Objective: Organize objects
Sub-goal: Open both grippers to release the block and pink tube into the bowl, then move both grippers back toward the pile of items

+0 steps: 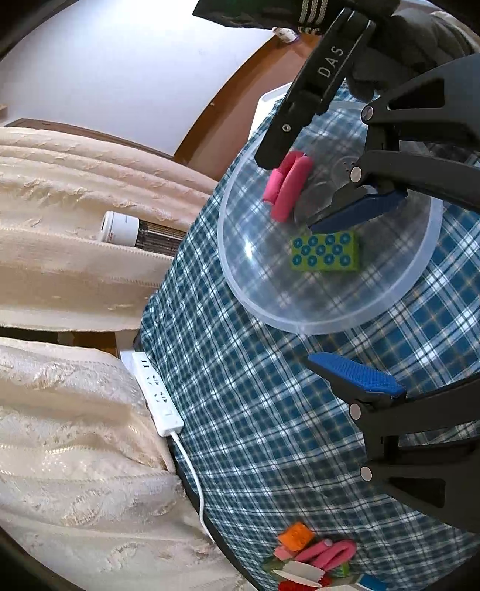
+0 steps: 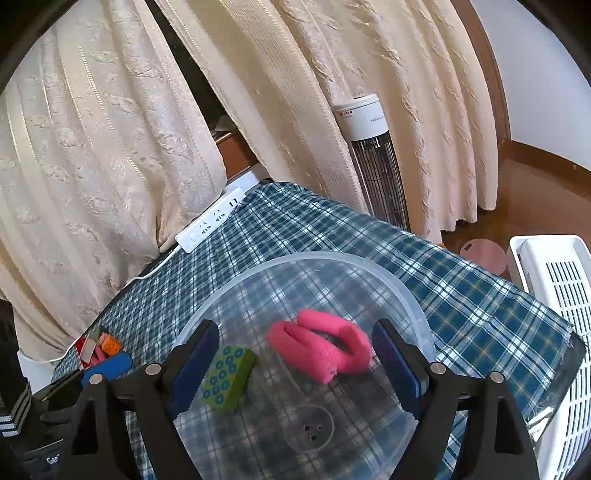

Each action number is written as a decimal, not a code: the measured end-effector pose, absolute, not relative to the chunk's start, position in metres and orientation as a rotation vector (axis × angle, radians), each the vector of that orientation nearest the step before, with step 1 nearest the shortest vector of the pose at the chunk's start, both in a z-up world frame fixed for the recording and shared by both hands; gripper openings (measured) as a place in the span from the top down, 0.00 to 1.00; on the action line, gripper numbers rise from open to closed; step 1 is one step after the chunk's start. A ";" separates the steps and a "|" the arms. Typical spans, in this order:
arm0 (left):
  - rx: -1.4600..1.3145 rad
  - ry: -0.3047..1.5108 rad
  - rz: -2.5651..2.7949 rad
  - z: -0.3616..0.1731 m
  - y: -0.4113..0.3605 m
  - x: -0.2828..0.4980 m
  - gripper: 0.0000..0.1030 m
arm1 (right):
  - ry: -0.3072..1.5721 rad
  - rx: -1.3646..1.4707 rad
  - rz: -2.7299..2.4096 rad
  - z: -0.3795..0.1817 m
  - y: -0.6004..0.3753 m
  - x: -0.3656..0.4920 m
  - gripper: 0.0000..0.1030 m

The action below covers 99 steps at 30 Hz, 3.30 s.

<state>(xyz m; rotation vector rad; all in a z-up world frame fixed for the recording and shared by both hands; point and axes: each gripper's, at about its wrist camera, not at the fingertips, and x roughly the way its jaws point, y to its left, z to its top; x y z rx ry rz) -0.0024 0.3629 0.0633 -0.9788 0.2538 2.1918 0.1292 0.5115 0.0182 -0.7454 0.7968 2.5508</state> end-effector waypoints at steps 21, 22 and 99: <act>-1.035 0.242 2.227 0.060 0.349 -0.003 0.33 | 0.772 -0.769 2.569 0.018 0.495 0.132 0.14; -1.037 0.240 2.231 0.060 0.347 -0.004 0.33 | 0.769 -0.771 2.570 0.018 0.493 0.131 0.14; -1.287 -0.078 2.704 0.041 0.102 -0.097 0.31 | 0.449 -1.119 2.923 0.031 0.289 -0.018 0.12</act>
